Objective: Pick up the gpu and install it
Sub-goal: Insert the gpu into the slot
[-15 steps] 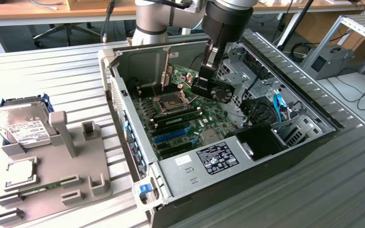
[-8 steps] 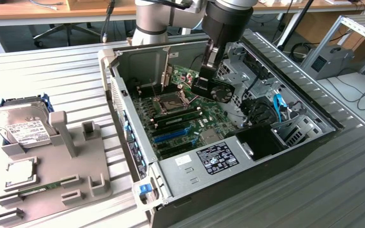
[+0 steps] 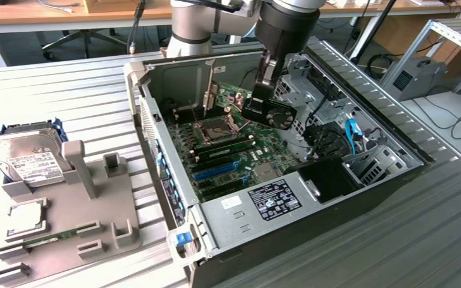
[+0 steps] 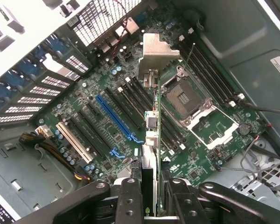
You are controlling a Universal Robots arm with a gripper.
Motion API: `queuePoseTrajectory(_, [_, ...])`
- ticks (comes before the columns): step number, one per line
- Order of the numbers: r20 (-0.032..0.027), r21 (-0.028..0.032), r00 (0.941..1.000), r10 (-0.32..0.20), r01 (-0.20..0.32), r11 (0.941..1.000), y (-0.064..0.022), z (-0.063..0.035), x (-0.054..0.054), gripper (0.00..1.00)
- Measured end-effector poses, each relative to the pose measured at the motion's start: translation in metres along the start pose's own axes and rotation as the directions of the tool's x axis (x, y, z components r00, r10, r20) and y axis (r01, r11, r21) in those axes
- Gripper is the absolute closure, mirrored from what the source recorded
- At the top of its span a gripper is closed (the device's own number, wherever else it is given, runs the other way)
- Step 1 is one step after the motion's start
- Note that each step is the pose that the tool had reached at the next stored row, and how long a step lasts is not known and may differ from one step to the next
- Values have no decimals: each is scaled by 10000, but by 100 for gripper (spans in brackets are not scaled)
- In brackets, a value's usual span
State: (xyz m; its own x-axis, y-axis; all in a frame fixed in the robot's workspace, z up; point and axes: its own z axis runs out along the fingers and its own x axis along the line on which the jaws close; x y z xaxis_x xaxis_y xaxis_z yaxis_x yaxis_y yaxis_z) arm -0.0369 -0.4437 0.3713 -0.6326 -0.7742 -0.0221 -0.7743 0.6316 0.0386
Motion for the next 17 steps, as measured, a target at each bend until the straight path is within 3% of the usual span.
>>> queuePoseTrajectory(17, [-17,-11,9990,-445,445,9990,-4,0,-3,74])
